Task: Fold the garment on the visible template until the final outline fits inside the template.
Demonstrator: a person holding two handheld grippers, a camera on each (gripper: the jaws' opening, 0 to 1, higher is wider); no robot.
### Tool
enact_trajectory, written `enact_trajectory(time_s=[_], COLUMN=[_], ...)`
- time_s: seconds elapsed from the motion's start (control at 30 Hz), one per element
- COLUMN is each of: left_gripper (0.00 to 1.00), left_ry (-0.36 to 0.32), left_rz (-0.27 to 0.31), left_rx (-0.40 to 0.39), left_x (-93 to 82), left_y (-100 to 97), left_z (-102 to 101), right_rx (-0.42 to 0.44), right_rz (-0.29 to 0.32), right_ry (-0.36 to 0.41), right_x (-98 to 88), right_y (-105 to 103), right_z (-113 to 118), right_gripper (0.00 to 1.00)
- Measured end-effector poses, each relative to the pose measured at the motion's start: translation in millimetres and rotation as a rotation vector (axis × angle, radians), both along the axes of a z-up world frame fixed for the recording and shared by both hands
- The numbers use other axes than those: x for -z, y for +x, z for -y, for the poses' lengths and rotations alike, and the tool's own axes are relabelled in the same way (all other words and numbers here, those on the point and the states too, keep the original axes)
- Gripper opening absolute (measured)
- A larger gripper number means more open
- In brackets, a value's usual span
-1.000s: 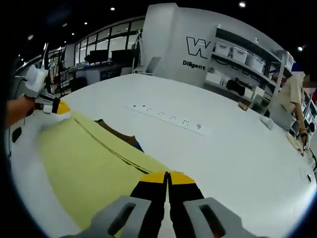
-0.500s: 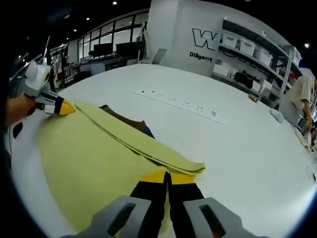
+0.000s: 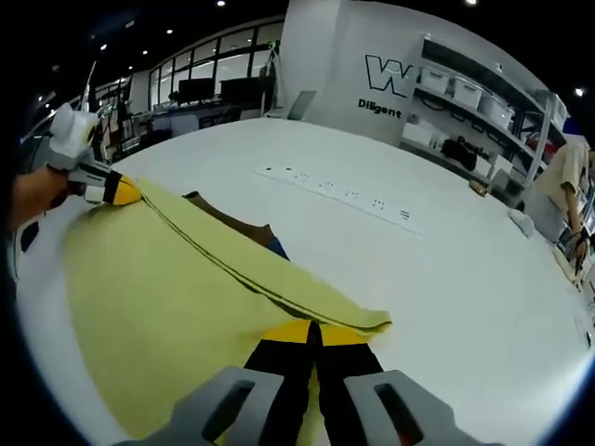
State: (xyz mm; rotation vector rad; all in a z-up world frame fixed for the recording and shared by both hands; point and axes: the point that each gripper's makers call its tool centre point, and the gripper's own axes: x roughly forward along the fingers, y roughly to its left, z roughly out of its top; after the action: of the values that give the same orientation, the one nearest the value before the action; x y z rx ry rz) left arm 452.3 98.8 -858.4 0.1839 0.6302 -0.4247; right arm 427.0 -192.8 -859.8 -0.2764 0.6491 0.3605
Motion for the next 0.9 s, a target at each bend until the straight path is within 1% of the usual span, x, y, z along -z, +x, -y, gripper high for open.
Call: enact_trajectory(time_s=[0.1,0.13,0.27,0.33,0.5,0.7,0.9], left_gripper=[0.00,0.00,0.00,0.00,0.00,0.00,0.00], left_ry=[0.003,0.001,-0.009,-0.014,-0.013,-0.010,-0.007], left_rz=[0.005,0.007,0.020,0.032,0.041,0.038,0.023], left_rx=[-0.003,-0.005,-0.021,-0.035,-0.051,-0.049,-0.039], left_x=[-1.9,-2.3,-7.3,-11.9,-15.7,-14.0,-9.4], left_y=[5.3,8.1,19.8,27.2,34.8,33.8,29.8], left_z=[-1,-1,-4,-6,-10,-8,-5], right_rx=[-0.003,-0.005,-0.009,-0.010,-0.006,-0.008,-0.008], right_rz=[0.018,0.032,0.053,0.060,0.080,0.075,0.060], right_ry=[-0.005,-0.006,-0.016,-0.021,-0.037,-0.041,-0.038], right_x=[-4.5,-8.6,-15.3,-17.0,-21.2,-20.5,-17.2], right_y=[7,11,20,23,32,31,27], right_z=[1,1,2,3,7,7,7], right_gripper=[0.00,0.00,0.00,0.00,0.00,0.00,0.00])
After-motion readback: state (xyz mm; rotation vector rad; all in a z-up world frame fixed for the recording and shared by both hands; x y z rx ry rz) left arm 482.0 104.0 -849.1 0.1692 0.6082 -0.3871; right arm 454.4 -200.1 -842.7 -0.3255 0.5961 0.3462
